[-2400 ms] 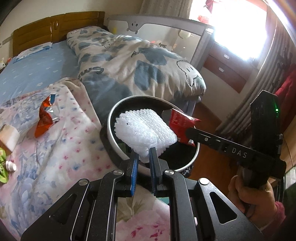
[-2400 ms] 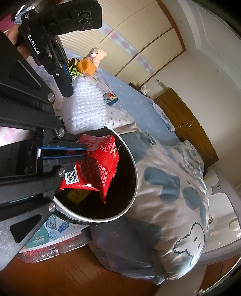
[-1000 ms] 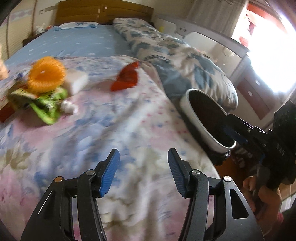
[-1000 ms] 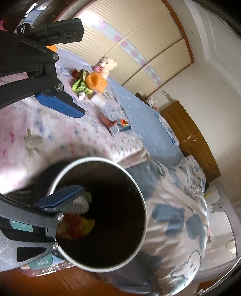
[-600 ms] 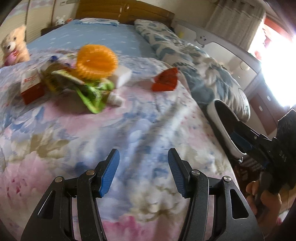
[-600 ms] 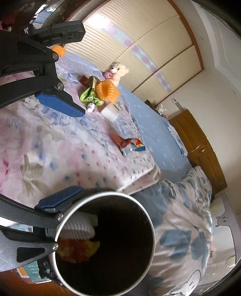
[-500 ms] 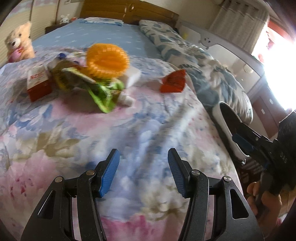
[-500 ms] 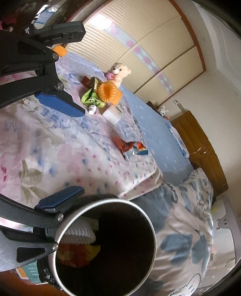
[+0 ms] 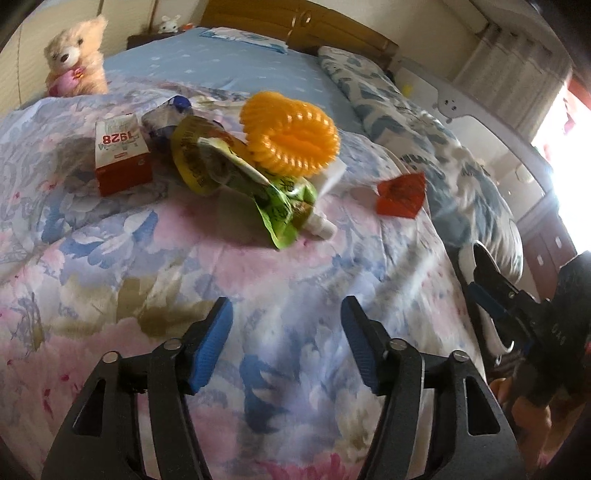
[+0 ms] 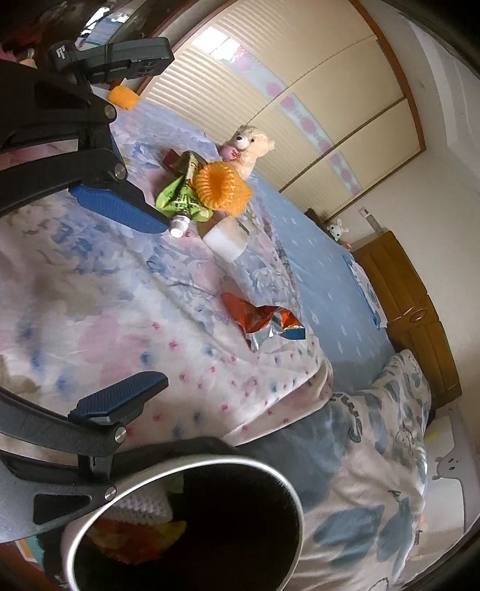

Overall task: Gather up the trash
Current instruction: 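Grasp the yellow-green snack bag with the left tool while the right tool grasps the orange chip bag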

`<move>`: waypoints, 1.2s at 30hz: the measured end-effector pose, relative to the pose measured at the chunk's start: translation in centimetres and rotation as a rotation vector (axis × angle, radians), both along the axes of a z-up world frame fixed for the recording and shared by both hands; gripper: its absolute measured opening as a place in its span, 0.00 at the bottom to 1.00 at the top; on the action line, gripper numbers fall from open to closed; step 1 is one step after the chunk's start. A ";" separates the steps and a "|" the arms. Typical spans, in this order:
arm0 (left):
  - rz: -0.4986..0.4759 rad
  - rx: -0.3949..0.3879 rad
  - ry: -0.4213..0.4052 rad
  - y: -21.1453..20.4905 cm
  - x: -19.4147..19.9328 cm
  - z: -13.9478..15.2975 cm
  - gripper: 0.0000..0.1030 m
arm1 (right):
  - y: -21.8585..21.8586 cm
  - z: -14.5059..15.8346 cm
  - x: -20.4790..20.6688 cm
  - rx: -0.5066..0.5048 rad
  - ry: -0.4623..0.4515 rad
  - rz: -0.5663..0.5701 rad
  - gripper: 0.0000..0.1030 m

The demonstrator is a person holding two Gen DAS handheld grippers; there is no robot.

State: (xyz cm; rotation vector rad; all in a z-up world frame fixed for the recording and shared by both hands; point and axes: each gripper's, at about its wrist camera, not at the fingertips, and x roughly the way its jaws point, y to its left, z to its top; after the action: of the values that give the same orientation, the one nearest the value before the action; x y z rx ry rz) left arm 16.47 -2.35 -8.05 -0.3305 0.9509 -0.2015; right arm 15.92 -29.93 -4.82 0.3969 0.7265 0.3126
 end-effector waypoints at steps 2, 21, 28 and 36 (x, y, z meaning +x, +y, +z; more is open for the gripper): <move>0.019 -0.003 0.001 0.2 0.6 0.0 0.66 | 0.2 -0.2 0.8 0.001 0.003 0.001 0.77; 0.121 -0.047 -0.002 0.8 7.1 -0.9 0.66 | 0.9 -1.5 10.0 -0.013 0.032 -0.013 0.76; 0.093 -0.012 -0.028 0.3 8.0 -1.0 0.57 | 0.6 -2.3 11.7 0.012 0.060 -0.032 0.75; 0.044 -0.014 -0.044 0.1 7.0 -0.6 0.19 | 1.5 -2.6 11.9 -0.016 0.082 0.001 0.09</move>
State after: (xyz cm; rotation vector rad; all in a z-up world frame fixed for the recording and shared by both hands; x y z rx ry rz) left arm 23.50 -2.28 -8.63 -0.3583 0.8988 -0.1749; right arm 27.84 -28.48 -7.42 0.3962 0.8094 0.2927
